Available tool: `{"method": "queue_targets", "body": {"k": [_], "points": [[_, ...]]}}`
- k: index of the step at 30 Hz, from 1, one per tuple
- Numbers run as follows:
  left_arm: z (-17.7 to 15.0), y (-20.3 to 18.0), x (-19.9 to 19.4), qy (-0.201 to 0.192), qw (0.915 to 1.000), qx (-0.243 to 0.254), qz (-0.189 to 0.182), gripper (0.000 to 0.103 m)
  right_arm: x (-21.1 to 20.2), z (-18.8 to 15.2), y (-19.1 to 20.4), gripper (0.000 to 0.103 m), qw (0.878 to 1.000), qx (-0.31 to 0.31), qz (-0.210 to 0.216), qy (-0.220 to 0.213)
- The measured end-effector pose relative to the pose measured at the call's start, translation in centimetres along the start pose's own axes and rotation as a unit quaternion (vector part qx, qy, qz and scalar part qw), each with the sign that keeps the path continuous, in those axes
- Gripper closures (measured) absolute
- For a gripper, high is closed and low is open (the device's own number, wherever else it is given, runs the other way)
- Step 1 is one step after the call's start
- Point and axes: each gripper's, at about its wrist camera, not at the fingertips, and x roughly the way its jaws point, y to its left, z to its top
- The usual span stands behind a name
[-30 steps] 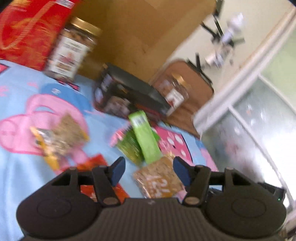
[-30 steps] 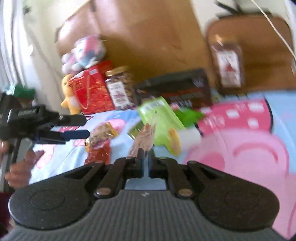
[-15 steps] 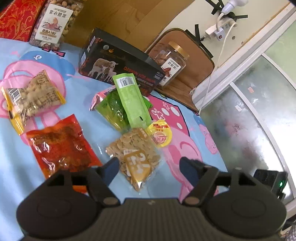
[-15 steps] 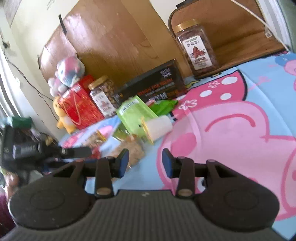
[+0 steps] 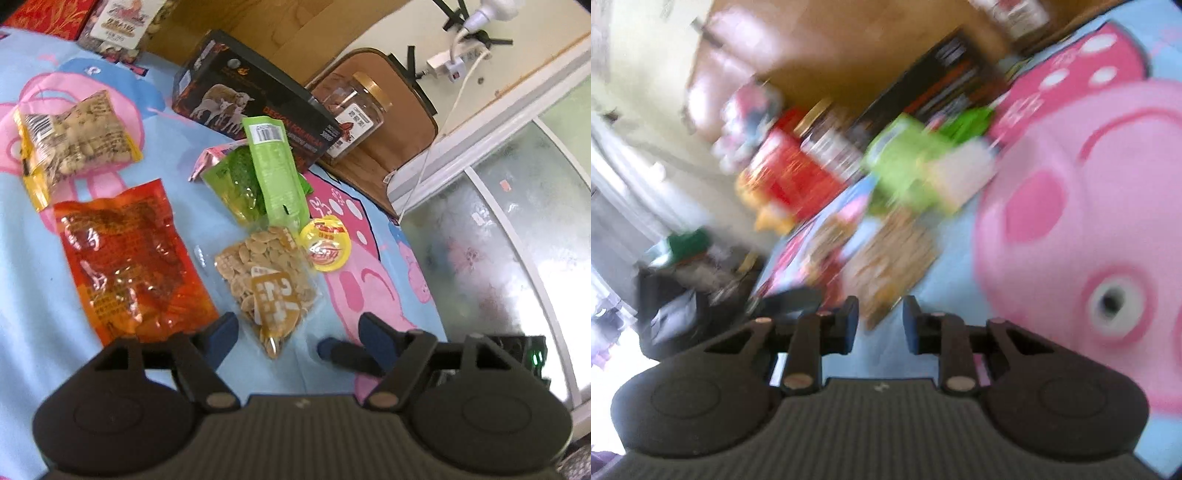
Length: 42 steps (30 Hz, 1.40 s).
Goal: Organize snacks
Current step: 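Grasp the clear bag with the orange number label using the right tool, then carry the labelled bag into the silver tin and release it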
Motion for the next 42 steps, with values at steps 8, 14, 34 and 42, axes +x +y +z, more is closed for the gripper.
{"method": "queue_targets", "body": {"k": [8,14,34,42], "points": [[0.3,0.1,0.2,-0.01,0.9998,-0.017,0.003,0.026,-1.5,2.7,0.4,0.068,0.986,-0.109,-0.107,-0.068],[0.3,0.5,0.2,-0.015,0.9996,-0.023,-0.004,0.026,0.7,3.5,-1.9,0.068,0.997,-0.051,-0.046,-0.03],[9.3,-5.2,-1.6,-0.126,0.9899,0.063,-0.012,0.04,-0.7,8.8,4.8,0.092,0.992,-0.075,0.044,-0.092],[19.8,-3.5,5.3,-0.146,0.9886,0.036,0.007,0.04,5.5,20.6,3.1,0.09,0.992,-0.085,-0.009,-0.094]]}}
